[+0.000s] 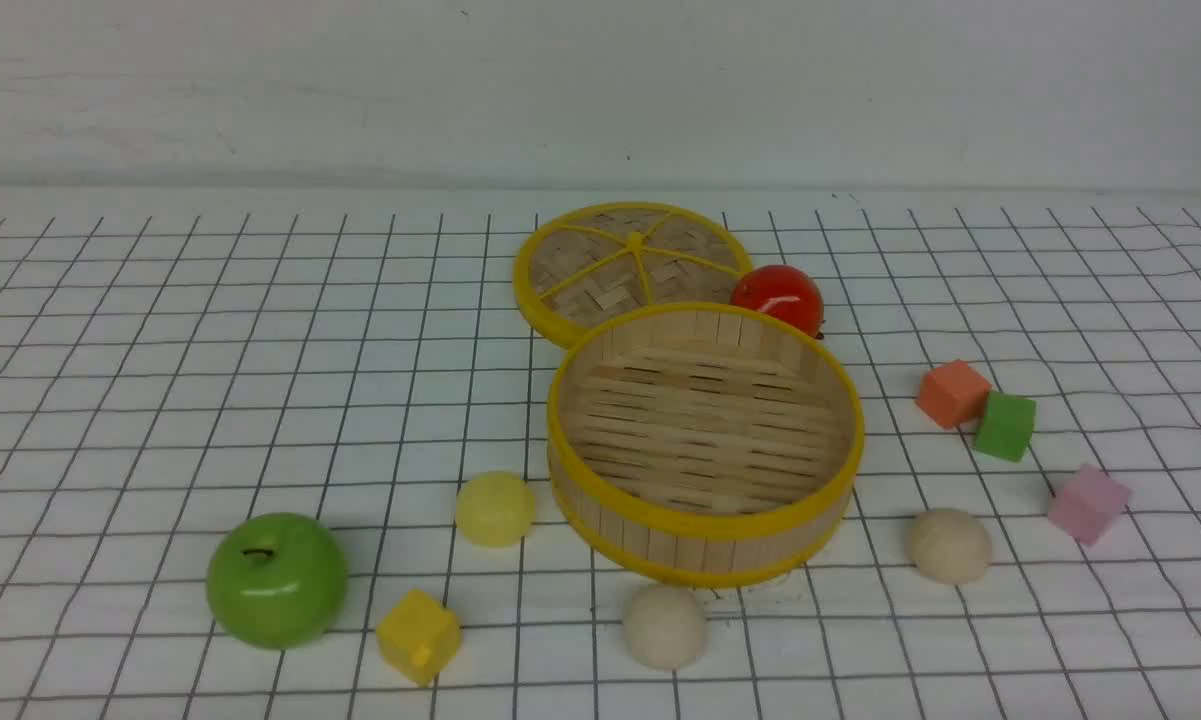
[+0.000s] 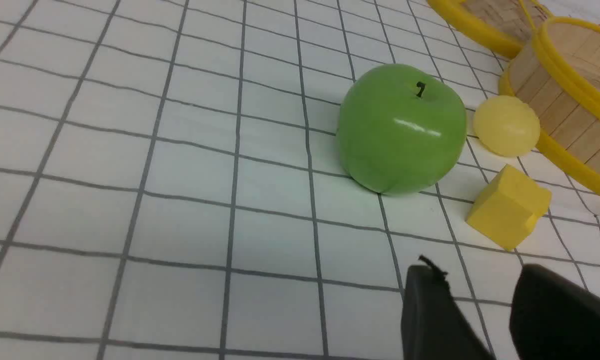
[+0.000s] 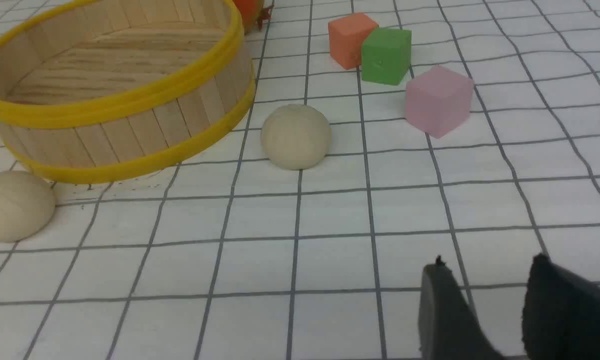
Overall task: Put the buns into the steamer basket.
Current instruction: Use the left arm to grab a steamed stuffed bun
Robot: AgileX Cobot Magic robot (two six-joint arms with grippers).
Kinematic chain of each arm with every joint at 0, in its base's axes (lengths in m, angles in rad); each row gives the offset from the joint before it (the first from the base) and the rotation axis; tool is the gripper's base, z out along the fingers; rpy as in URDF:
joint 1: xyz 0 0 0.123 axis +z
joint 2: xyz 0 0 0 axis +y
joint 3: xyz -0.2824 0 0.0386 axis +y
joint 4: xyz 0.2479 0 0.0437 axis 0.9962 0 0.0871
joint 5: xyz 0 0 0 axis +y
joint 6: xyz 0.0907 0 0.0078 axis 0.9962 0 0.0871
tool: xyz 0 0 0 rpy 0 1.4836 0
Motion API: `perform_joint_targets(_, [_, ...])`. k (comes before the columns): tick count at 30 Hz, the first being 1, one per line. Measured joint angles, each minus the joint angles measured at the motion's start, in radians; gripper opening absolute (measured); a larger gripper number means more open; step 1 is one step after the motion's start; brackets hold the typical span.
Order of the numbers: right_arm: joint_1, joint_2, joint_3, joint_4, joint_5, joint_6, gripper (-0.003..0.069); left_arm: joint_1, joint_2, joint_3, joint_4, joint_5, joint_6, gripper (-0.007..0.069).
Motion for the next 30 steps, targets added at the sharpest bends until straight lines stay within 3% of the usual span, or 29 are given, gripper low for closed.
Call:
perform_joint_targets(22, [0.000, 0.000, 0.000, 0.000, 0.000, 0.000, 0.0239, 0.000, 0.000, 0.000, -0.025, -0.029, -0.018, 0.0237])
perform_joint_targets(27, [0.000, 0.000, 0.000, 0.000, 0.000, 0.000, 0.0239, 0.000, 0.000, 0.000, -0.345, -0.161, -0.175, 0.0237])
perform_joint_targets(30, [0.000, 0.000, 0.000, 0.000, 0.000, 0.000, 0.0239, 0.000, 0.000, 0.000, -0.509, -0.258, -0.211, 0.0237])
